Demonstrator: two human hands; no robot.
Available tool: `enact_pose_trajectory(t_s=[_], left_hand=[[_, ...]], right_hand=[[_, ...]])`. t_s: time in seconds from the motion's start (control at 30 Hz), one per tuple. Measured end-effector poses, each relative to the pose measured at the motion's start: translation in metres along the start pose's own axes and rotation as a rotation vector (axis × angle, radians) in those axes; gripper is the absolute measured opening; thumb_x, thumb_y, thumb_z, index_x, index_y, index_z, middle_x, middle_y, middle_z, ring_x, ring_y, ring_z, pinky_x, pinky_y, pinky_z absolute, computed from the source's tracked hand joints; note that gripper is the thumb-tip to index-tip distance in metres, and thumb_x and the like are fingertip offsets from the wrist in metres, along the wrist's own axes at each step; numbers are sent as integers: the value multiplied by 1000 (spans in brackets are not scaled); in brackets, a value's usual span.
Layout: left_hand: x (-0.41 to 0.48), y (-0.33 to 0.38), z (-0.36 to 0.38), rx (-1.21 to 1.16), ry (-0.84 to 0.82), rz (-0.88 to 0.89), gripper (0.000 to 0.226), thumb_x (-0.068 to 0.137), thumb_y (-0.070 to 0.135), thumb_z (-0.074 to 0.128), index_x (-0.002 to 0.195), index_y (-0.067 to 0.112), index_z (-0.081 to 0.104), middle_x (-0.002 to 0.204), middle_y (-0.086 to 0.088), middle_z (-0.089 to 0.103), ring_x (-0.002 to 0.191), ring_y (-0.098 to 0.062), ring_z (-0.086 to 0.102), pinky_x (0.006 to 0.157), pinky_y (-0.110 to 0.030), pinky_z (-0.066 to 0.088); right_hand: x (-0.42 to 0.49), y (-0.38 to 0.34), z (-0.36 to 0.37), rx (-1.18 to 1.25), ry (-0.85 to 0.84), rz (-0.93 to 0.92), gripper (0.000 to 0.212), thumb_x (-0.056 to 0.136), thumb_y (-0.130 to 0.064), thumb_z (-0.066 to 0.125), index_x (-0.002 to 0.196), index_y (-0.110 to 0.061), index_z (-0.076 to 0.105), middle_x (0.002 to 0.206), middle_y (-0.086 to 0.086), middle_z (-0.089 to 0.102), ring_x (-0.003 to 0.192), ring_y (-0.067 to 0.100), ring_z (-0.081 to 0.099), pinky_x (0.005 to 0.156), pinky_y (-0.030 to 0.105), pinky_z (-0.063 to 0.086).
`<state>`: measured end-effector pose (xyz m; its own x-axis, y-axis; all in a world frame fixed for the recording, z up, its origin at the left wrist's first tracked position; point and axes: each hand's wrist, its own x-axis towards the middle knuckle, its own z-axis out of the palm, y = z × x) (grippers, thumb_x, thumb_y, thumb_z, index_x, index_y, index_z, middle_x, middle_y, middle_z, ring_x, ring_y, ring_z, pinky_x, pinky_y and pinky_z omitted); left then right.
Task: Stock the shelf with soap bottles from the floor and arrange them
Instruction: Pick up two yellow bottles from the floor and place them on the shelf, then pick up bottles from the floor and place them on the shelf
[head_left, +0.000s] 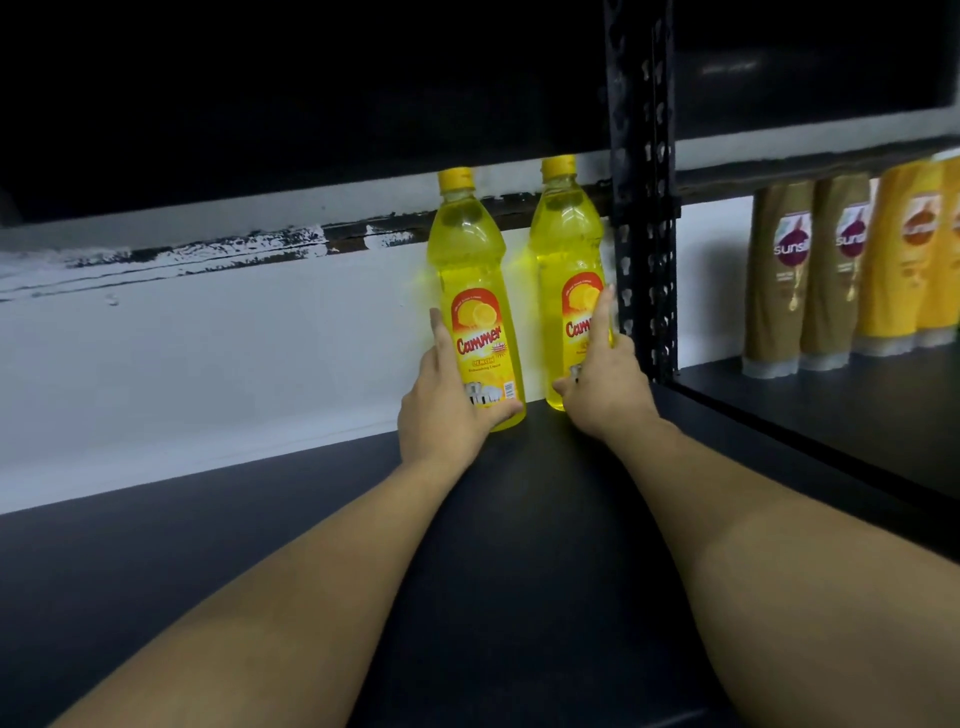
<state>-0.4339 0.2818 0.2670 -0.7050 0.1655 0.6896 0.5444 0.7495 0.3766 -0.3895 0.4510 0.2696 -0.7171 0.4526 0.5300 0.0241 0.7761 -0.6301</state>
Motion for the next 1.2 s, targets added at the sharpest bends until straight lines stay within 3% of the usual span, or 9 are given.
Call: enact_pose_trajectory(t_s=[0.13, 0.3, 0.47, 0.53, 0.6, 0.77, 0.97, 1.2], left_hand=[[-4, 1, -3, 2, -25, -14, 131, 69, 62, 80, 157, 29, -11, 142, -2, 49, 123, -27, 56, 91, -45, 51], [-24, 2, -23, 120, -116, 38, 118, 79, 47, 78, 158, 24, -7, 149, -3, 44, 120, -28, 58, 86, -43, 52], [-58, 1, -71, 224, -277, 109, 68, 90, 39, 66, 149, 23, 36, 155, 2, 35, 136, -26, 43, 99, -42, 47], [-74, 2, -94, 225, -303, 135, 65, 91, 39, 63, 150, 24, 39, 159, 2, 33, 140, -24, 37, 106, -41, 42], [-90, 6, -120, 203, -305, 163, 63, 92, 44, 62, 148, 23, 42, 154, 2, 42, 136, -23, 41, 106, -39, 40], [-131, 25, -182, 278, -408, 245, 68, 89, 59, 58, 147, 25, 41, 148, 2, 49, 133, -24, 44, 107, -45, 39], [-195, 32, -240, 215, -323, 242, 66, 87, 54, 58, 144, 24, 46, 148, 6, 49, 134, -21, 44, 107, -42, 38], [-295, 3, -276, 173, -197, 243, 53, 88, 52, 58, 132, 23, 58, 138, 8, 57, 128, -18, 49, 102, -39, 36]], right_hand=[[-4, -3, -4, -23, 4, 17, 112, 91, -27, 70, 154, -34, -24, 145, 21, 34, 112, 37, 57, 93, 48, 51], [-32, -24, -14, -93, 59, 11, 103, 93, -43, 65, 157, -30, -15, 156, 18, 22, 136, 40, 35, 104, 51, 43], [-78, -47, -42, -175, -92, -51, 90, 94, -51, 58, 160, -24, 2, 154, 16, 29, 142, 38, 28, 111, 55, 35], [-101, -58, -57, -200, -127, -110, 85, 94, -54, 56, 159, -21, 12, 150, 16, 35, 139, 37, 31, 110, 56, 36], [-125, -72, -72, -234, -160, -153, 77, 94, -55, 55, 155, -20, 25, 147, 14, 39, 137, 36, 35, 108, 53, 39], [-185, -112, -106, -221, -124, -278, 47, 93, -44, 61, 133, -19, 55, 133, 7, 51, 123, 31, 48, 96, 41, 46], [-256, -141, -125, -165, -163, -375, 43, 91, -37, 62, 130, -19, 58, 133, 3, 51, 122, 28, 49, 98, 37, 43], [-338, -144, -117, -81, -128, -453, 29, 96, -23, 57, 124, -18, 61, 128, 0, 53, 113, 25, 50, 90, 32, 40]])
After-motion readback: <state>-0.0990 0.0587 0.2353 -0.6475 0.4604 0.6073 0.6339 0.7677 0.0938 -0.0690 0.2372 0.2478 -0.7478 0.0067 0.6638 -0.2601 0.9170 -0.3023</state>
